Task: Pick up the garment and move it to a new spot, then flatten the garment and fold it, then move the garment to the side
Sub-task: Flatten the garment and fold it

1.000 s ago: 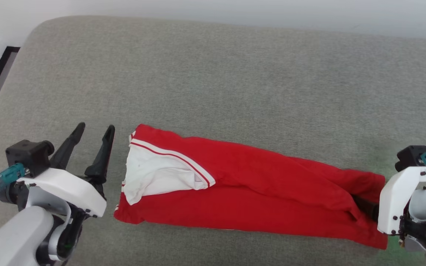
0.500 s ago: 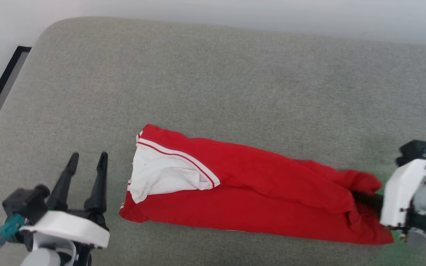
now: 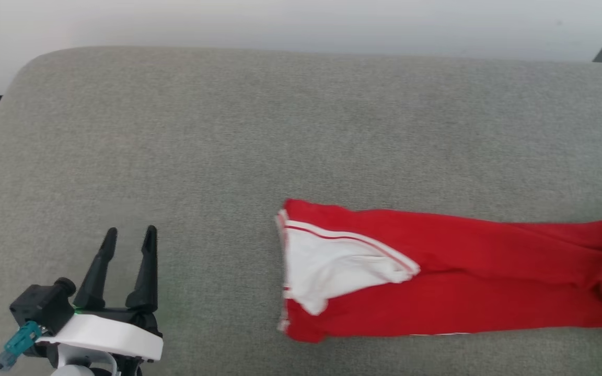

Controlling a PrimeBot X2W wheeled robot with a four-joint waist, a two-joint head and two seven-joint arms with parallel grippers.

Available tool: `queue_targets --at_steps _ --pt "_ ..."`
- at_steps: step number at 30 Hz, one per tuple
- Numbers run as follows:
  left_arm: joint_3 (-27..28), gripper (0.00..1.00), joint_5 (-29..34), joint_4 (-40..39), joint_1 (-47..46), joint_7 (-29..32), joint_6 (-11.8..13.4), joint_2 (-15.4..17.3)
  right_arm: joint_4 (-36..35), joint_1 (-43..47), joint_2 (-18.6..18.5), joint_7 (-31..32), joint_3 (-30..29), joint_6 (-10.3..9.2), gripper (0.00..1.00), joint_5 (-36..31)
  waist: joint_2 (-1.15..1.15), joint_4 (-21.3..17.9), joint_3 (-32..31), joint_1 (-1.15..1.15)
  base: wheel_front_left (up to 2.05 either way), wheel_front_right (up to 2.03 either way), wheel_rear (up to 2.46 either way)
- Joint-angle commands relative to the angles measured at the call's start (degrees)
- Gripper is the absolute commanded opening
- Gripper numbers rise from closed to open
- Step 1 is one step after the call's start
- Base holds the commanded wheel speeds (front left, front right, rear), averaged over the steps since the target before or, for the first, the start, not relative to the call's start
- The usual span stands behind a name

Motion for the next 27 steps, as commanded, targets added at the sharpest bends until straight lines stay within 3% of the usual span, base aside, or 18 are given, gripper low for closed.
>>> queue_targets --at_steps 1,4,8,19,27 --pt "0.4 1.00 1.2 0.5 0.2 -0.3 -0.6 -0.5 1.7 -1.1 -0.9 -1.3 -0.9 0.01 0.00 -2.0 0.00 -0.9 0.0 0.00 0.00 0.00 0.00" --pt "1.0 1.00 1.9 0.8 -0.4 -0.3 -1.2 -1.4 4.3 -2.4 -1.9 -2.1 -1.3 0.01 0.00 -4.8 0.00 -1.6 0.0 0.00 0.00 0.00 0.00" --pt "1.6 1.00 2.4 1.1 -0.7 -0.3 -1.5 -1.6 3.8 -3.3 -0.3 -1.0 -0.6 0.01 0.00 -3.7 0.00 -2.2 -0.3 0.00 0.00 0.00 0.00" --pt "1.5 1.00 2.2 0.7 0.1 -0.3 -1.8 -2.0 -16.0 2.4 6.6 4.1 6.8 0.01 0.00 1.9 0.00 0.2 -0.6 0.00 0.00 0.00 0.00" --pt "-0.4 1.00 0.9 1.0 -1.7 -0.3 -1.8 -2.3 -19.1 1.3 10.6 3.6 14.2 0.01 0.00 1.8 0.00 4.2 0.1 0.00 0.00 0.00 0.00"
